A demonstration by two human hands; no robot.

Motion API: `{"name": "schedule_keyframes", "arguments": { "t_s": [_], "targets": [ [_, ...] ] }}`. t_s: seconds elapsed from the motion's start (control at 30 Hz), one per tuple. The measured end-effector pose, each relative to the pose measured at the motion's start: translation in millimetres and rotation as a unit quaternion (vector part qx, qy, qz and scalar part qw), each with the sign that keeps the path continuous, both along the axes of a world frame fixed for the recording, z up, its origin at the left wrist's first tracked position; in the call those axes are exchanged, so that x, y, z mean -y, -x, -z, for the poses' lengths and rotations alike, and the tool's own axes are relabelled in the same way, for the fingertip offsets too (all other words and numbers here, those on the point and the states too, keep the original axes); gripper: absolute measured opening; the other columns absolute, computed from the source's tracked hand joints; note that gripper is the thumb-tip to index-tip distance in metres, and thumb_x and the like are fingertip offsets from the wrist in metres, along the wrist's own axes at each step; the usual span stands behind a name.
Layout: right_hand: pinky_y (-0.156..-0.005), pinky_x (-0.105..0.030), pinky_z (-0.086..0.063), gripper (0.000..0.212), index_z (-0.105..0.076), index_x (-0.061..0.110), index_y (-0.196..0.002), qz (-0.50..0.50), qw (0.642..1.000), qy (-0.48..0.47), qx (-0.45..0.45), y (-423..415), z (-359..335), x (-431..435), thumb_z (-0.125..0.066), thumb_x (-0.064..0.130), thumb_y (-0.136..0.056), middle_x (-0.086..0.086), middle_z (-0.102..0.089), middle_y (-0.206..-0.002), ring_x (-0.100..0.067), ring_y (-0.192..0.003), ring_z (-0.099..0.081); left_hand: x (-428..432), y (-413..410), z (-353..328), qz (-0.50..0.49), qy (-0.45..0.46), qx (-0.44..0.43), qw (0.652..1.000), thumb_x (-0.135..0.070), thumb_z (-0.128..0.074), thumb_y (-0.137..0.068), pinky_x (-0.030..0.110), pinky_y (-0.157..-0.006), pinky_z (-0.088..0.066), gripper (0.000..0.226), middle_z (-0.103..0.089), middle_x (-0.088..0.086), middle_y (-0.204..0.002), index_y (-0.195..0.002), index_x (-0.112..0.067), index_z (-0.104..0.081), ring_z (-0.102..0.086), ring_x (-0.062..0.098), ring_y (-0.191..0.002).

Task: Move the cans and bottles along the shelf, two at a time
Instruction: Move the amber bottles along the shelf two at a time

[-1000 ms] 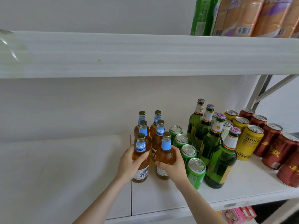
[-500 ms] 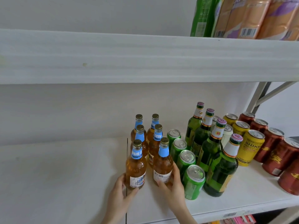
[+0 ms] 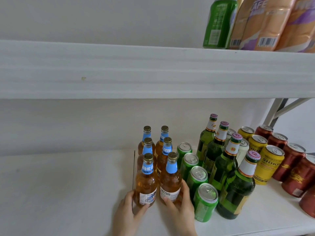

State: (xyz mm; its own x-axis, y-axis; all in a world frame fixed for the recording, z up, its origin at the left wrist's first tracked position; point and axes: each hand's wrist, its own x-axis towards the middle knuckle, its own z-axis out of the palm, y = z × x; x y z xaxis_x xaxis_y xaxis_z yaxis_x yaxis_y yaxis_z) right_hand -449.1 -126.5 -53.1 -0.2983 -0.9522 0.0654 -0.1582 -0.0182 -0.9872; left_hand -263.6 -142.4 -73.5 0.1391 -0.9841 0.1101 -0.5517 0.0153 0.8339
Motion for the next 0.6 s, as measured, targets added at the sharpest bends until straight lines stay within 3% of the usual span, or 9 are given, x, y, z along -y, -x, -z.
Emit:
{"name": "schedule_keyframes", "arguments": {
  "t_s": [0.2,0.37,0.6],
  "targets": [
    [-0.103,-0.04,-0.05,0.082,-0.04,0.048,-0.135,-0.007,1.0,-0.014,-0.013,0.9,-2.1,0.7,-0.084,0.022,-0.071,0.016,-0.063,-0.128,-0.003,-0.115,-0.061,1.5,0.4,3.9,0.0,0.033,0.044,0.998,-0.039,-0.086,-0.067,0.024,-0.074,-0.046,0.064,-0.069,-0.003,-0.097,-0.122,-0.02,-0.06,-0.065,0.02,-0.093],
    [-0.102,-0.039,-0.05,0.084,-0.039,0.053,-0.133,-0.006,0.999,-0.029,-0.024,1.1,-4.6,1.3,-0.083,0.037,-0.063,0.018,-0.063,-0.128,-0.002,-0.115,-0.061,1.6,0.5,4.3,0.003,0.045,0.053,0.998,-0.042,-0.084,-0.068,0.026,-0.077,-0.049,0.063,-0.07,-0.003,-0.102,-0.122,-0.022,-0.059,-0.064,0.02,-0.096],
    [-0.104,-0.035,-0.048,0.081,-0.036,0.059,-0.127,-0.012,0.997,-0.039,-0.066,1.7,-12.4,-1.2,-0.083,0.03,-0.067,0.021,-0.06,-0.13,0.0,-0.116,-0.059,-1.0,1.3,-2.1,0.016,0.047,0.057,0.997,-0.04,-0.083,-0.071,0.028,-0.081,-0.05,0.063,-0.07,0.0,-0.103,-0.125,-0.021,-0.057,-0.065,0.023,-0.098]
  ]
}}
